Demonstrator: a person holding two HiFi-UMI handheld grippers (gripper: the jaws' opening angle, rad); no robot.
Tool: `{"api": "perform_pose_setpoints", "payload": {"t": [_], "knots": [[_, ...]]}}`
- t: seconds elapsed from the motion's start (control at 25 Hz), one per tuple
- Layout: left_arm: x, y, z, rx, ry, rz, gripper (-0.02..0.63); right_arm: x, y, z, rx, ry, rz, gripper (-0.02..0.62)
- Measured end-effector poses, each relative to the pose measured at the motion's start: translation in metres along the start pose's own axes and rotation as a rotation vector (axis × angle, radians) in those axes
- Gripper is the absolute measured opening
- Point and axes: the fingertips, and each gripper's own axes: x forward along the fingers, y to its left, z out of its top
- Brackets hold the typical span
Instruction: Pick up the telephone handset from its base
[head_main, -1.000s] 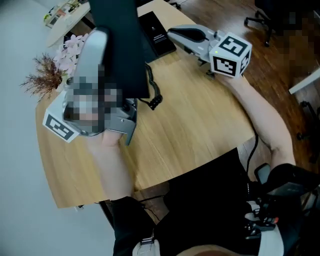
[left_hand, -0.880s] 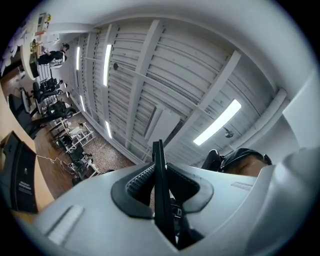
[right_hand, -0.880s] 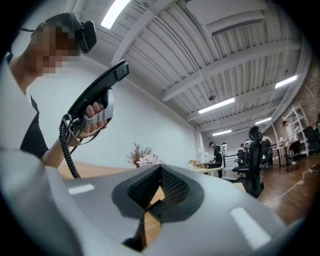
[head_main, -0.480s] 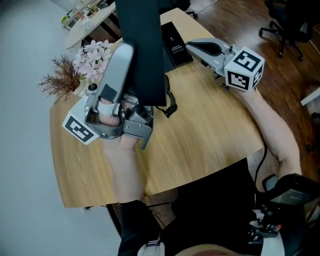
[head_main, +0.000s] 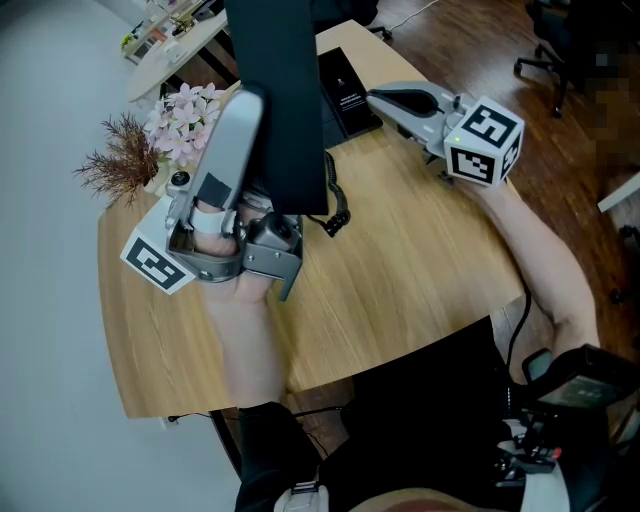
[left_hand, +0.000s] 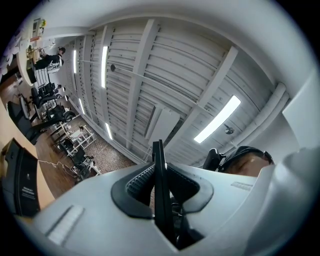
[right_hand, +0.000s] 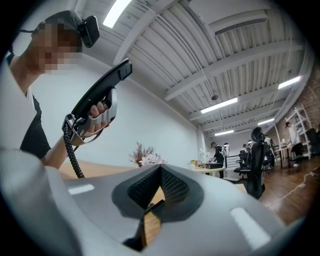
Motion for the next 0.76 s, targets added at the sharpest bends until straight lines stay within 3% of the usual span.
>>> {"api": "perform_pose_setpoints", "payload": {"t": [0.76], "knots": [[0.0, 0.0001, -0.0004, 0.017, 0.007, 0.014, 0.078, 0.0007, 0.0071, 0.0013, -0.029, 0.006, 0.018, 0.003]]}}
